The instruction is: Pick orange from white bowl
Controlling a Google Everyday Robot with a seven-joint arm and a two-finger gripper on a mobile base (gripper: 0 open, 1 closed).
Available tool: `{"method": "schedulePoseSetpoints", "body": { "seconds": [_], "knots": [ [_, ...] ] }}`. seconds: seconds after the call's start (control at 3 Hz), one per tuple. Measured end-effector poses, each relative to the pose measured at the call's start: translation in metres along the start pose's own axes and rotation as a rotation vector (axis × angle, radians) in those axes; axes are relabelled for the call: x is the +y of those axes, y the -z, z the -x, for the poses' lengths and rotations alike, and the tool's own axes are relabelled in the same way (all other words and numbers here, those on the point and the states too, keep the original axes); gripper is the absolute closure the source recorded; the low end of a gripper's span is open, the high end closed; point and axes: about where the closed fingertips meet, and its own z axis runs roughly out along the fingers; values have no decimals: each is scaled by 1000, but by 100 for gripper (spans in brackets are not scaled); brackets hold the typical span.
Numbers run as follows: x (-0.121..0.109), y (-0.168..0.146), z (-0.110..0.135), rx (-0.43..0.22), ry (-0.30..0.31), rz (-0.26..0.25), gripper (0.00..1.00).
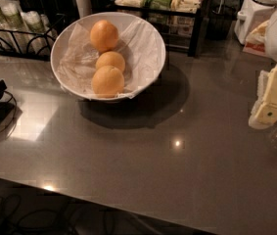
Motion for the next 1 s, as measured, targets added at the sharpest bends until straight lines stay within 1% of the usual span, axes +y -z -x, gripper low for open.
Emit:
{"method": "schedulePoseSetpoints", "body": {
  "seconds": [0.33,0.67,1.0],
  "knots": [
    [0,0,0,0,0,0,0],
    [-3,-7,18,-44,19,7,0],
    [-13,-16,68,-143,83,5,0]
  ]
}}
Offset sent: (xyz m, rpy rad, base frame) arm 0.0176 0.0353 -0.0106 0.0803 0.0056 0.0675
